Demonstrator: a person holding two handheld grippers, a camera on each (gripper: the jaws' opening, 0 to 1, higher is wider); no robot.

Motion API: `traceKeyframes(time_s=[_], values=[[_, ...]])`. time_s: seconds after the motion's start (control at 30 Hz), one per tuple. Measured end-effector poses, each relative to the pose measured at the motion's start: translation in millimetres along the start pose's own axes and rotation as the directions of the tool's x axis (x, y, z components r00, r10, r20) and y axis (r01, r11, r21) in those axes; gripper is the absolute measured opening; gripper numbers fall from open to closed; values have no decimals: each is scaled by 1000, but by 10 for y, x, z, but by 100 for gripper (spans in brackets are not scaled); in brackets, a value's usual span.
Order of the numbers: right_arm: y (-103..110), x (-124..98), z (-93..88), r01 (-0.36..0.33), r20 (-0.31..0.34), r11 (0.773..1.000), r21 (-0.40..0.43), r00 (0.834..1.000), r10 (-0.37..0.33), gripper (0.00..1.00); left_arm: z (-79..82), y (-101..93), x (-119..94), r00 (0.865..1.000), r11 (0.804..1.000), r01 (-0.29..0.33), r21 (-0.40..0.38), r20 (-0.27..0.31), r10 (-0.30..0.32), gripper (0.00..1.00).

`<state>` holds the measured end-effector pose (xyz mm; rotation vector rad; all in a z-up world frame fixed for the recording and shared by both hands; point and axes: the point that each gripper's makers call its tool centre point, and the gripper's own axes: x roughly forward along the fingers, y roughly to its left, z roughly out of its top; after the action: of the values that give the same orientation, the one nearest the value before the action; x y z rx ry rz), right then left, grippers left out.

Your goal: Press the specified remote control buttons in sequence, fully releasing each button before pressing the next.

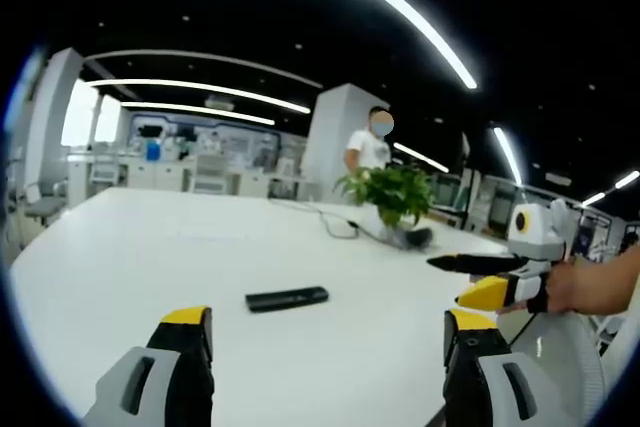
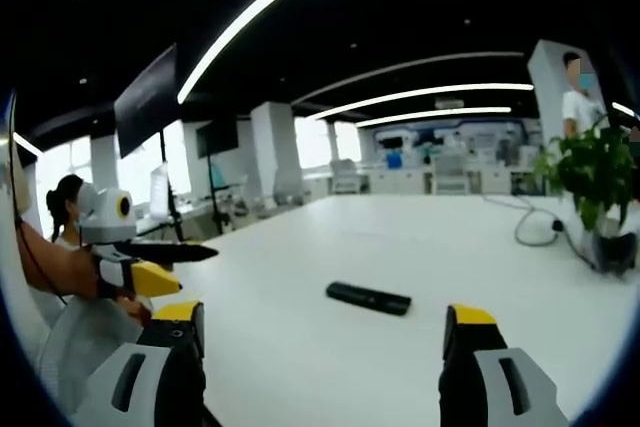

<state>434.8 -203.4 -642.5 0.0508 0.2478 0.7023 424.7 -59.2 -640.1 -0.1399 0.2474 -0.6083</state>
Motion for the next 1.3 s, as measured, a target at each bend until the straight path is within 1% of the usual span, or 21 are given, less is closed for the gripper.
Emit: traceKeyframes(time_s=[0.27,0.37,0.57,0.7,1.13,1.3], values=[[-46,-1,6,17,-3,1000,-22,1000,-17,99,-4,2,6,1000,1000,0,1,-3,0,99],[-68,-4,36,31,6,998,-55,1000,-31,99,-13,-4,10,1000,1000,3,4,-8,-3,99],[-46,17,-18,13,-17,998,-61,1000,-14,99,-29,-19,18,1000,1000,10,2,-16,-10,99],[-30,20,0,9,-10,997,-73,1000,-10,99,-36,-27,21,1000,1000,13,4,-20,-13,99],[33,41,-40,-16,-31,997,-81,999,13,99,-36,-64,28,999,999,33,-3,-24,-33,99],[56,47,-18,-22,-27,996,-86,999,19,99,-29,-72,34,999,999,39,-5,-25,-39,99]])
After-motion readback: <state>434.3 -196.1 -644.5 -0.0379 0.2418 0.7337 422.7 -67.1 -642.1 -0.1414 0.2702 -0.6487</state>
